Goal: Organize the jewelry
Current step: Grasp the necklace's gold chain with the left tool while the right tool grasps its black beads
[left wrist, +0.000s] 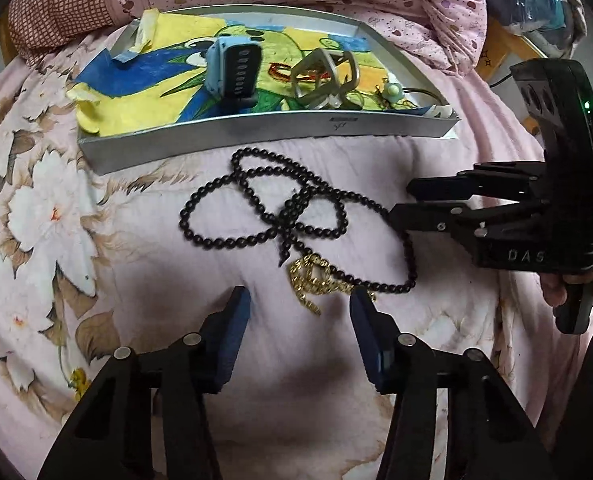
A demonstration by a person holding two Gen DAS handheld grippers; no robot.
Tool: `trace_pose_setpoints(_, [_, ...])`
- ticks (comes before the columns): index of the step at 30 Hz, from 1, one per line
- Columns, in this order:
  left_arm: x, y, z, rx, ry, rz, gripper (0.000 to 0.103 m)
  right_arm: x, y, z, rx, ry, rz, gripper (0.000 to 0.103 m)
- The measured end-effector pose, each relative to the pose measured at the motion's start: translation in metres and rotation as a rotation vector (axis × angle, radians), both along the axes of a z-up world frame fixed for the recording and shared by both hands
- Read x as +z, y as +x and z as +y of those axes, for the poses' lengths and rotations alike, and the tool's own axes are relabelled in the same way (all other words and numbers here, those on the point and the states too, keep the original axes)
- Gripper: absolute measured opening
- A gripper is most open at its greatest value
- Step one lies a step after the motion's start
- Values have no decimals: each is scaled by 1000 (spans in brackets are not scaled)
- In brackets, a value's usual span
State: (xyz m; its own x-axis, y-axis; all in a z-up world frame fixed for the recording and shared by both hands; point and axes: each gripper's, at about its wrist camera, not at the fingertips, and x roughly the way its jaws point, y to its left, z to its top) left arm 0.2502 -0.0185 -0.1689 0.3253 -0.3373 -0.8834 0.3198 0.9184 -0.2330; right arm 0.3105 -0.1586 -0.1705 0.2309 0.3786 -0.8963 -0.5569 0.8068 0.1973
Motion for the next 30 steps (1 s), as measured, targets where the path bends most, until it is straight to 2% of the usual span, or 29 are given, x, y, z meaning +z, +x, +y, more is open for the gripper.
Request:
trace_pose_setpoints(5, [-4,2,-9,-36,31,-26,42,-2,-4,8,44,-34,-28,38])
trace_pose_setpoints(8, [-7,4,-12,-36,64,-45,34,-4,-9,15,73,-73,-57,38])
trace_pose_setpoints(13, [-8,3,-11,-33,89,-58,29,-8,-15,25,100,-138,-100,37])
trace_pose_setpoints(18, [-10,4,-13,-28,118,-73,20,-7,-14,25,85,-172,-121,13])
trace_pose_setpoints(20, [-10,5,-10,-14,112,-69,15,-7,-12,23,71,-184,-122,8])
trace_pose_setpoints(22, [-10,6,-5,2,100,-59,11,-7,-11,21,66,-185,-120,7])
trace_pose_setpoints(23, [-10,7,-3,13,98,-55,4,-7,-11,22,66,-191,-123,7])
trace_pose_setpoints(30, [-5,9,8,49,45,-26,2,-3,-9,16,25,-214,-146,6])
